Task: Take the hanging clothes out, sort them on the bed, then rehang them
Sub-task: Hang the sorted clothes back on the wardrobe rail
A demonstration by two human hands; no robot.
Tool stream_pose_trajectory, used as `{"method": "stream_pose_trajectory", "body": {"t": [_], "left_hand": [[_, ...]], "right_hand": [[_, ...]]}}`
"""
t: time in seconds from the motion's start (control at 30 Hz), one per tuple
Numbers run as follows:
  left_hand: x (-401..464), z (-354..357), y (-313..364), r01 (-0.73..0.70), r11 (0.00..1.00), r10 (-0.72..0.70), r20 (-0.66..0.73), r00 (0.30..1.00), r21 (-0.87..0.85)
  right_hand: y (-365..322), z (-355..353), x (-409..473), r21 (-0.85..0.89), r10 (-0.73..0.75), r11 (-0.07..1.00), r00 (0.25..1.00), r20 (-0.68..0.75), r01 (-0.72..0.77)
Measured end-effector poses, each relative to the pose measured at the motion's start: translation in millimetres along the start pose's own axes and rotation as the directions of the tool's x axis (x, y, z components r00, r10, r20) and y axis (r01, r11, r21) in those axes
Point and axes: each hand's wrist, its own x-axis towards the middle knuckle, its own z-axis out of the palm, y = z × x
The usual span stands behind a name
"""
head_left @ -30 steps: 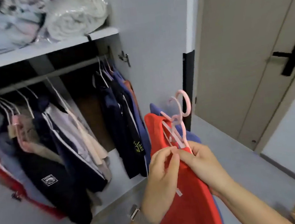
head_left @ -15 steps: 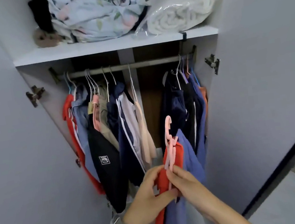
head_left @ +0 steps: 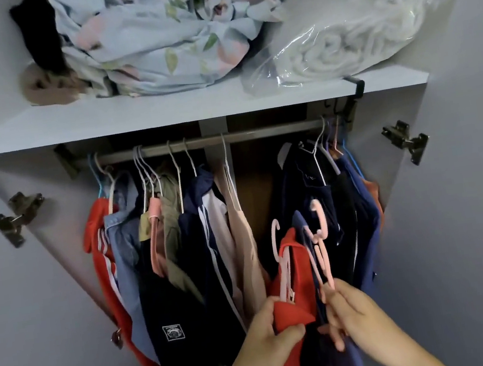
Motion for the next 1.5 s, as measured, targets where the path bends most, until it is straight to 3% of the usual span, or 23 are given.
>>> {"method": "stream_pose_trajectory", "body": {"t": [0.1,0.23,0.6,0.83,0.97,1.17,1.3,1.37,1.43,1.5], "left_hand": [[29.2,-6.4,9.7,-0.028,0.999,0.028,-0.002,1.000,0.025],[77.2,-9.9,32.5,-0.047,0.994,0.056,-0.100,0.993,0.095],[224.5,-31.0,98.7,-0.039,0.997,0.051,-0.190,0.980,0.068],[295.9,-53.3,101.7,-0.099,0.986,0.147,-0.438,0.887,0.131],[315.6,-78.6,88.9,0.007,0.978,0.081,-0.418,0.905,0.206],[332.3,-91.7,81.4,0.148,0.866,0.106,-0.465,0.879,0.477],[326.7,-102.6,76.3,0.182,0.646,0.300,-0.465,0.833,0.742],[324.6,-101.2,75.2,0.220,0.570,0.359,-0.482,0.799,0.791],[329.3,-98.1,79.0,0.263,0.674,0.233,-0.536,0.812,0.691],[336.4,-96.4,84.6,0.219,0.861,0.053,-0.509,0.859,0.460]], "right_hand": [[-5.3,-8.2,21.7,0.006,0.009,1.000,0.997,-0.080,-0.008],[-13.7,-32.7,62.4,-0.122,-0.032,0.992,0.980,-0.198,0.008],[-37.5,-86.8,179.5,0.040,0.021,0.999,0.992,-0.123,-0.016],[-40.7,-91.9,216.8,0.023,0.033,0.999,0.995,-0.094,-0.031],[-36.0,-89.0,224.7,0.031,0.076,0.997,0.993,-0.093,-0.073],[-33.7,-75.2,226.5,0.039,0.108,0.994,0.993,-0.056,-0.106],[-31.0,-70.1,220.0,0.006,0.119,0.993,0.993,0.000,-0.119],[-30.5,-69.9,217.4,0.004,0.128,0.992,0.992,0.002,-0.128],[-31.9,-68.7,217.3,0.009,0.137,0.991,0.991,-0.005,-0.137],[-35.1,-64.7,219.8,0.024,0.141,0.990,0.990,-0.012,-0.140]]}}
